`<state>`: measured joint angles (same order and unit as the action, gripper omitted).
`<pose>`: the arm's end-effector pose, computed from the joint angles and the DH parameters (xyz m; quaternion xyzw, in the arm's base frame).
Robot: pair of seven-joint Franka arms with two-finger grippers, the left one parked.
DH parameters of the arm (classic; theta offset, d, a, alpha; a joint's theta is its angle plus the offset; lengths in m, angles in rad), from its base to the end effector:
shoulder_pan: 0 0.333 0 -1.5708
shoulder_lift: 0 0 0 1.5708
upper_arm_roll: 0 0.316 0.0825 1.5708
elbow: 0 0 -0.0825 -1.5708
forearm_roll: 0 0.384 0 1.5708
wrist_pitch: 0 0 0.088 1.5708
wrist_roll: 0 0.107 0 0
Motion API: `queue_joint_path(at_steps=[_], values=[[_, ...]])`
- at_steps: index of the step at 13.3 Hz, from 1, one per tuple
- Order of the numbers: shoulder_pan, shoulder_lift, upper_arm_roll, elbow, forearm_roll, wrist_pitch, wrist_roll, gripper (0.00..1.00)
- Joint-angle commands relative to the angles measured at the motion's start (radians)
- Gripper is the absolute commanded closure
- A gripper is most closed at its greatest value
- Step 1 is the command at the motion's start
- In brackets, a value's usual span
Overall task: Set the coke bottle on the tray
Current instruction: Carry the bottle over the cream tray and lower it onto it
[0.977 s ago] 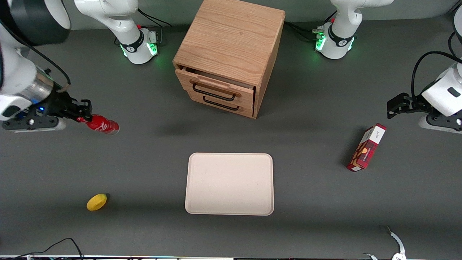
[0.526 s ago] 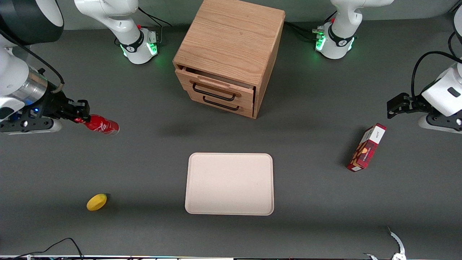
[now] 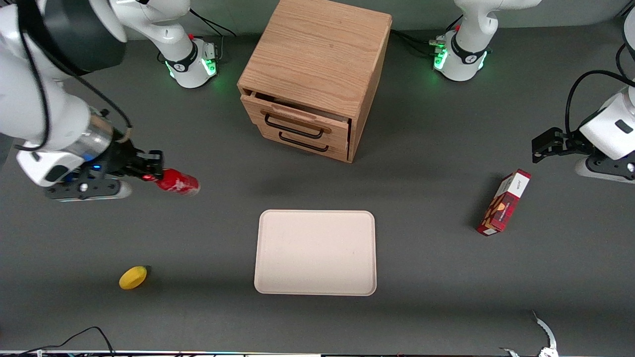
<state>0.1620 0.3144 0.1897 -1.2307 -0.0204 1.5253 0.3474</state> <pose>0.6110 0.1993 0.5945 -0.9998 0.0026 0.0133 0.0154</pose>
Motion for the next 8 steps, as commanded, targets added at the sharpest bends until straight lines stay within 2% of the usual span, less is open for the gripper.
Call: queue_joint_path(at_steps=[1,4,6,8], values=[[0.091,0.089,-0.016,0.132,0.002,-0.034,0.120,1.00],[0.142,0.187,-0.022,0.206,-0.006,0.007,0.170,1.00],[0.157,0.236,-0.022,0.217,-0.035,0.085,0.174,1.00],[0.178,0.302,-0.035,0.250,-0.036,0.148,0.173,1.00]])
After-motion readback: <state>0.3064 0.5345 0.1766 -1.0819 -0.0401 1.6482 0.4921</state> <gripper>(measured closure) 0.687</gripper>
